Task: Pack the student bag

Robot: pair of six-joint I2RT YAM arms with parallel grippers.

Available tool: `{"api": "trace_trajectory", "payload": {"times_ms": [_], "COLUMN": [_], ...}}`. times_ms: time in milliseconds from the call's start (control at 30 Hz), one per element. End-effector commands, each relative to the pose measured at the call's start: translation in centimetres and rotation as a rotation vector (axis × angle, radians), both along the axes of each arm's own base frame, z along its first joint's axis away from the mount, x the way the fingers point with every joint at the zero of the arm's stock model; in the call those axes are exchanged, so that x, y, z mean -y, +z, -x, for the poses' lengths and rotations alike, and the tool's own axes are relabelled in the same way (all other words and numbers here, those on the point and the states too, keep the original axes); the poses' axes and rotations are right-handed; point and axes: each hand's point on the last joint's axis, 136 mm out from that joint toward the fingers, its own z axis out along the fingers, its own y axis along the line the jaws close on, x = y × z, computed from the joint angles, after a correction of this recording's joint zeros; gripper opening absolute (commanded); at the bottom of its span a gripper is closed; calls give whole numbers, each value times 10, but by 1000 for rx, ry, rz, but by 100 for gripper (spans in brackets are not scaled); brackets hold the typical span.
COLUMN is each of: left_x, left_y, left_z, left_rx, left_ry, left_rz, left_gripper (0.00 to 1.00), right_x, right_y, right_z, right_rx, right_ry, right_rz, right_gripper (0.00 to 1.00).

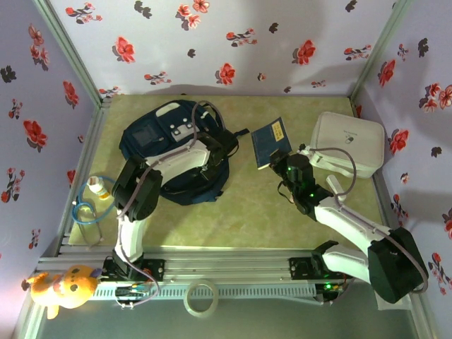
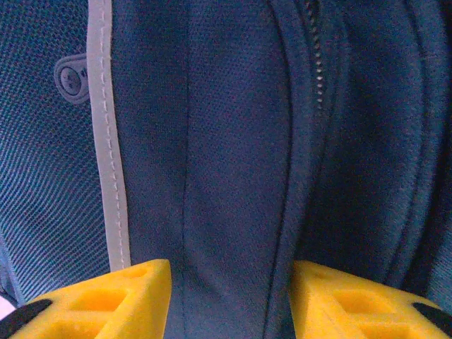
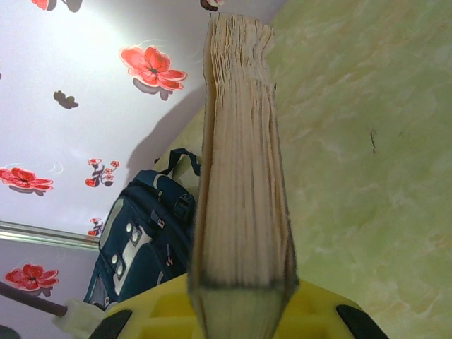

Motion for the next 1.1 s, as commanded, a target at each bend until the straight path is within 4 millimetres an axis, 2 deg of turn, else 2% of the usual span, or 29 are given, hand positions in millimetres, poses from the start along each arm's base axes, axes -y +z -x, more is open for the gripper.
{"api": "trace_trajectory", "payload": {"times_ms": [0,133,200,267,400,533,667,767,900,1067], "left_x": [-7,-7,-4,-4,-6,-8,-9,-10,-10,-5], "left_y": [4,14,28,46,94,147,196,224,248,255], "left_z": [-5,-10,-12,-16,-22,-36,-49,-56,-60,-58], "left_rx": [30,65,93,134,235,381,524,607,695,700], "left_ry": [18,31,37,46,67,79,75,82,112,119], "left_rz": [-66,-57,-28,13,116,249,356,421,516,585], "left_gripper": [39,20,5,0,0,0,0,0,0,0], "right_x": [7,6,5,6,7,3,-7,-19,-40,-77], "right_y": [12,12,13,12,11,9,14,20,19,15], "right_z": [-4,-5,-6,-6,-5,-3,-1,6,21,43], "right_rx": [54,52,53,51,48,46,57,69,78,98], "right_ry": [-36,-32,-32,-34,-35,-13,45,108,213,358], "right_rz": [-12,-11,-12,-9,-4,-7,-37,-54,-60,-94], "right_gripper": [7,7,7,7,7,8,8,8,8,8]}}
